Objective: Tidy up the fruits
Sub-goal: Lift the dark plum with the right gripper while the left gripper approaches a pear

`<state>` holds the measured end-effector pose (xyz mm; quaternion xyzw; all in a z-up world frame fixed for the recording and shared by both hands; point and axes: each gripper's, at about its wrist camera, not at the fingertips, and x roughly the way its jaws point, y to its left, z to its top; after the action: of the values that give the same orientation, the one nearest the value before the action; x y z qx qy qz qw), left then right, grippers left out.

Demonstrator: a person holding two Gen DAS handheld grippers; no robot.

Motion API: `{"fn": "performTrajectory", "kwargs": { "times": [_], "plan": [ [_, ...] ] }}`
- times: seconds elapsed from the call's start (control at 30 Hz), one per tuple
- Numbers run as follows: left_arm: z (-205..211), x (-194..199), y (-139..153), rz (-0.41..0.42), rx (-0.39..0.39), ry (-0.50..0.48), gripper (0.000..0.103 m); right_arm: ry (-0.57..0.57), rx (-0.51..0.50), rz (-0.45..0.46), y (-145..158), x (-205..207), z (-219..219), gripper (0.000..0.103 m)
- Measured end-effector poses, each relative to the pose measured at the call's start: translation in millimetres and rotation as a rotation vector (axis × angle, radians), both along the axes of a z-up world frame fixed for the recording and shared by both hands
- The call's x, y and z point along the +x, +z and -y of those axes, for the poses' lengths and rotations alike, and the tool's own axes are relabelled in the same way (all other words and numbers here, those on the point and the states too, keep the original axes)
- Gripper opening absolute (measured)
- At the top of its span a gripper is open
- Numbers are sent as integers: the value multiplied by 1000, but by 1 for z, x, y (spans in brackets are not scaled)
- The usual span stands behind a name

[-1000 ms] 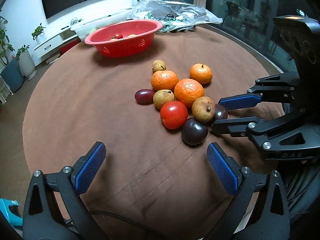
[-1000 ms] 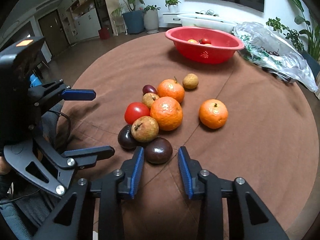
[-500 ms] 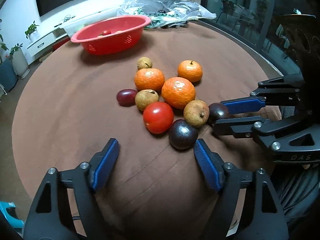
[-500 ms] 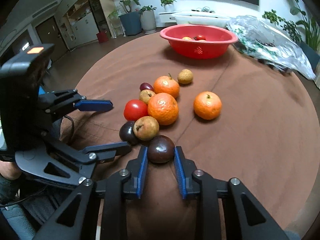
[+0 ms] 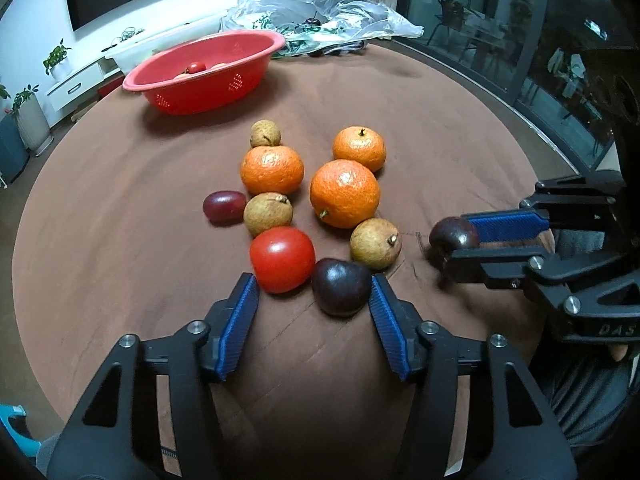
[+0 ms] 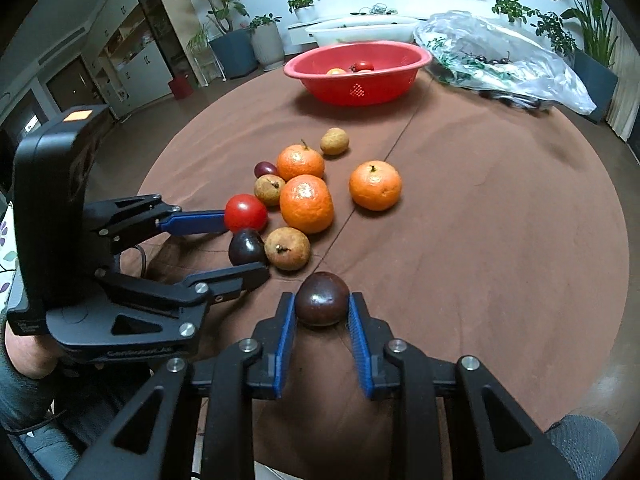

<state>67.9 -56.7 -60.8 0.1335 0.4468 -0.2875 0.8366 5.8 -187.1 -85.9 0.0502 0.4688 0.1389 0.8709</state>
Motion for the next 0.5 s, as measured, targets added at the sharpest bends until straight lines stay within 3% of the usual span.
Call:
{"fn": "performTrajectory", "kwargs": {
  "times": [0.17,0.3,0.5],
  "plan": [
    [0,1,0,2,-15,-3,47,-5,14,8,2,-1,2,29],
    [-2,1,0,1,-28,-5,28,-5,21,10,2,-2,3,29],
    [-2,3,0,-3,-38,4,29,-7,23,7,2,-2,3,29]
  ]
}}
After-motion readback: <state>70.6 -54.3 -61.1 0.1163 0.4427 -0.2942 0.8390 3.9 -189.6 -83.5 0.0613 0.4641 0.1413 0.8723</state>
